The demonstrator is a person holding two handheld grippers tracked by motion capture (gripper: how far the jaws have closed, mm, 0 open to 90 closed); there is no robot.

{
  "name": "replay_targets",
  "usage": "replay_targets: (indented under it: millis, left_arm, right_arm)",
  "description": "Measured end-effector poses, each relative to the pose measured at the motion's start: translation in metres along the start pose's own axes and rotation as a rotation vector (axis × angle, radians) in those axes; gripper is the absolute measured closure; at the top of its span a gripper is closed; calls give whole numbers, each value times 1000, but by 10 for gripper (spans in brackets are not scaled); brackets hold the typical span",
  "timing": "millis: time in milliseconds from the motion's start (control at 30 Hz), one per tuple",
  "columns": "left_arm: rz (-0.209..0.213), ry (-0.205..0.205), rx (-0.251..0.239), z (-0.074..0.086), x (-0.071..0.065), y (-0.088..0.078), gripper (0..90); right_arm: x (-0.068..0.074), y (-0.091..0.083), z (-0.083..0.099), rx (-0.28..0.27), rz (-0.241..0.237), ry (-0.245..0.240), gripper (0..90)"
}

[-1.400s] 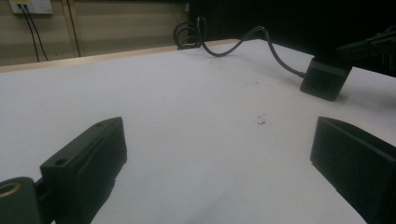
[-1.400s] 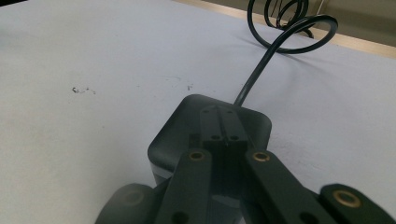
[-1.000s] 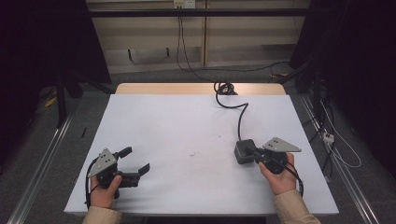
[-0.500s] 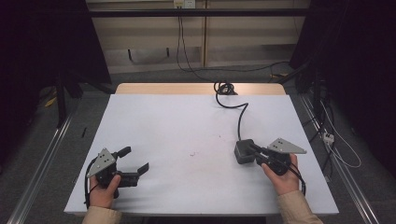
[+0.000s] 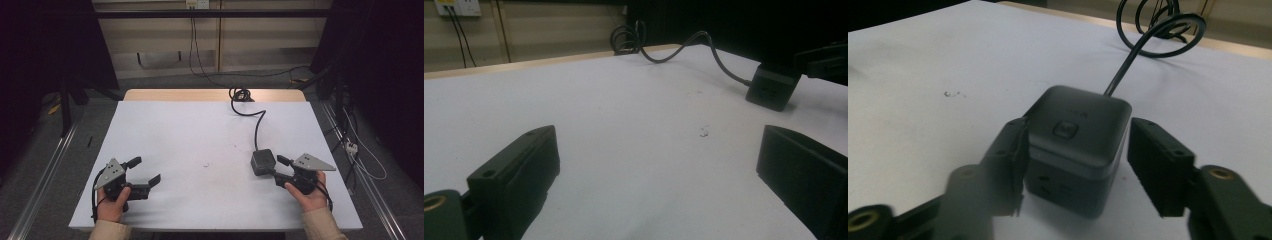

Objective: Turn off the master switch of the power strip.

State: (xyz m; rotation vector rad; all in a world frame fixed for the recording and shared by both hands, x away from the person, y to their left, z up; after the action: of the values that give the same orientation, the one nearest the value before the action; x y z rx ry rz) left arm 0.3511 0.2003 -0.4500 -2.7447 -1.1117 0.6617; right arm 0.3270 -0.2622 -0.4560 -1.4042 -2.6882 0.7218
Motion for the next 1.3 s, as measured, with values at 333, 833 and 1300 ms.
replay_targets:
  millis: [333,833,1300]
  left_arm:
    - [-1,-3,5,1,-1,2,32]
    - [-2,-6,7,0,-1,2,33]
    - [-3,-3,8,0,0,2,33]
  right_arm:
    - [1,-16,10,-8,2,36,222]
    - [1,-26,19,0,18,33,180]
    - [-5,-35,26,2,32,33,180]
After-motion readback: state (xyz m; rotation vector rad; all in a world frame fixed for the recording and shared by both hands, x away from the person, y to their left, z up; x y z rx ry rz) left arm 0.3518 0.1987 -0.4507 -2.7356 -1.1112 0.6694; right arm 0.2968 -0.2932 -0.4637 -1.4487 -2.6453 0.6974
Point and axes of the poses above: each handheld gripper's, and its own axes: y roughly forward along the jaws, z roughly out of its underside, x roughly to its left, the point moved 4 cm from there along y, roughly forward along the jaws, and after that the axes turned 15 degrees about -y, right-handed, at the moved point
